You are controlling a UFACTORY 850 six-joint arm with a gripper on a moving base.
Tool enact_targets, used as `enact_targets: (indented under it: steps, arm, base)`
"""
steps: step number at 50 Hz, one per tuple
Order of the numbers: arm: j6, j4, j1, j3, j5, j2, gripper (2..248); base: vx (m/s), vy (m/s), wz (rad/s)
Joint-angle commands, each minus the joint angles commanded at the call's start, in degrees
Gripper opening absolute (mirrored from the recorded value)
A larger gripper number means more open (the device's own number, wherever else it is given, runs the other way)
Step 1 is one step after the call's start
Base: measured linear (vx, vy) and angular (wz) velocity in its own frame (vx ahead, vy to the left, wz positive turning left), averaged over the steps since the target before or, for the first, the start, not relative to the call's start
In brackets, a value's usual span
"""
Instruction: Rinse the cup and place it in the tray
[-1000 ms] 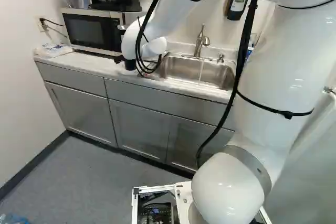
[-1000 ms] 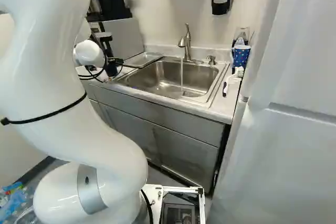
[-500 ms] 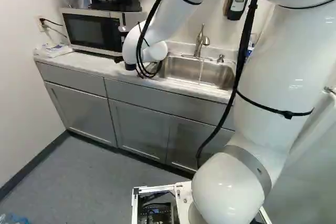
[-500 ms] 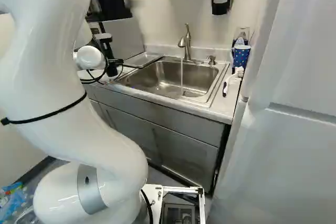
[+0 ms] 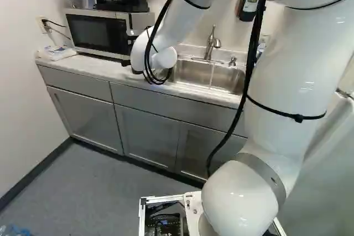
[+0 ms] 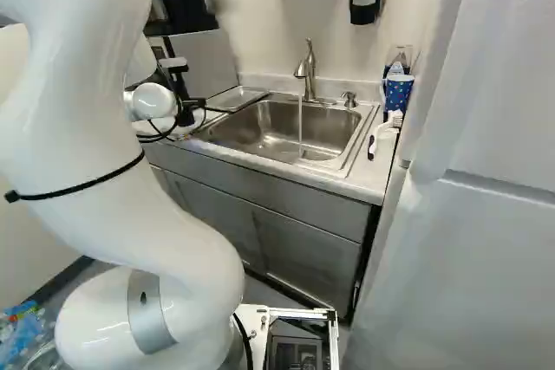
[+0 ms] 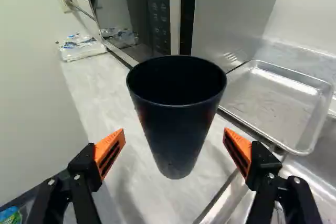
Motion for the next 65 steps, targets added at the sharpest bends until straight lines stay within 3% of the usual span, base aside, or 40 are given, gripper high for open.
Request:
enact_targets:
  steps: [23, 52, 53, 57, 58, 62, 63, 65]
  arm:
    - [0.0, -0.8, 0.0, 0.1, 5.6, -0.4, 247]
    - [0.0, -0.8, 0.3, 1.3, 5.7, 0.7, 247]
    - [0.0, -0.8, 0.3, 1.3, 5.7, 0.7, 229]
    - [0.0, -0.8, 0.3, 1.3, 5.7, 0.7, 229]
    - [0.0, -0.8, 0.3, 1.3, 5.7, 0.7, 190]
    - [0.0, -0.8, 0.3, 1.3, 5.7, 0.7, 190]
    - [0.0, -0.8, 0.3, 1.3, 5.7, 0.7, 151]
    - [0.0, -0.8, 0.3, 1.3, 5.7, 0.7, 151]
  base:
    - [0.000, 0.000, 0.000]
    - [0.000, 0.000, 0.000]
    - [0.000, 0.000, 0.000]
    - [0.000, 0.000, 0.000]
    - [0.000, 0.000, 0.000]
    - [0.000, 0.000, 0.000]
    - [0.000, 0.000, 0.000]
    - [0.000, 0.000, 0.000]
